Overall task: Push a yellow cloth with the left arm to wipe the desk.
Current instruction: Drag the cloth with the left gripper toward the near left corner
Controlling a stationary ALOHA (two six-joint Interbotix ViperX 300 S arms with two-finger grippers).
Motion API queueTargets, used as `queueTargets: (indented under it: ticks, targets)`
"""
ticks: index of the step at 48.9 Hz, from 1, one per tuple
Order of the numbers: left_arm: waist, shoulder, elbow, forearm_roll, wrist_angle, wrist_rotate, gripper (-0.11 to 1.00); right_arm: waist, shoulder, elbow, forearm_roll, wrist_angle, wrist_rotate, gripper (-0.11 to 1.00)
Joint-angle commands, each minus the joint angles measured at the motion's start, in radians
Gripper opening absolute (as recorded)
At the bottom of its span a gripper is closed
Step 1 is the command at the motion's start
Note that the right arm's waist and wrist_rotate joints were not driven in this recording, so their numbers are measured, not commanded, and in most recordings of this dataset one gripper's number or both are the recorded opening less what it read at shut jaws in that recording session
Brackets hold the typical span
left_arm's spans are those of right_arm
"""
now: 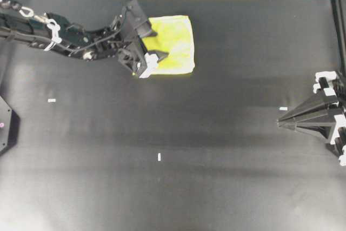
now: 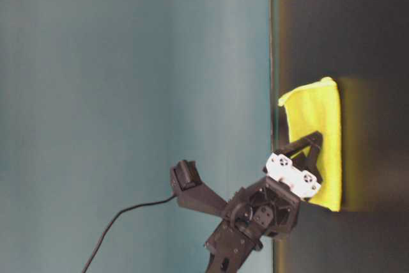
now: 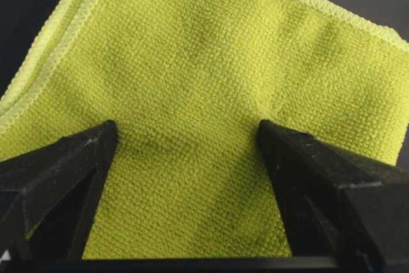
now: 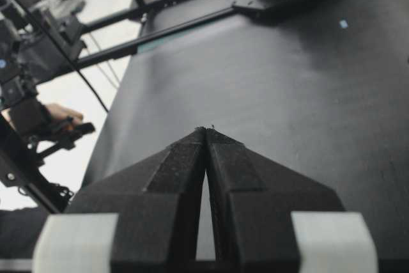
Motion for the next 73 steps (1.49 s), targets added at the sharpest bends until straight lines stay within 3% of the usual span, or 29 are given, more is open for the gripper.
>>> queueTargets:
  ticks: [1,20,36,54,73]
  targets:
    - [-0.041,-0.011,0.034,0.003,-0.005,-0.003,0.87,0.0,0.005,-0.006,0.002,-0.005,0.0,0.0]
    - [-0.192,-0.114,0.192,0.003,-0.011,-0.006,0.87,-0.002,0.005,-0.006,0.002,-0.005,0.0,0.0]
    - [-0.367,-0.179,0.318,0.003,-0.026,-0.084,0.87,0.0,0.003,-0.006,0.002,-0.011,-0.002,0.0]
    - [-0.538,-0.184,0.357,0.003,-0.005,-0.135,0.87,0.0,0.003,-0.006,0.002,-0.014,0.0,0.0]
    - [-0.735,-0.227,0.365,0.003,0.178,-0.179,0.87,0.0,0.003,-0.006,0.002,-0.012,0.0,0.0]
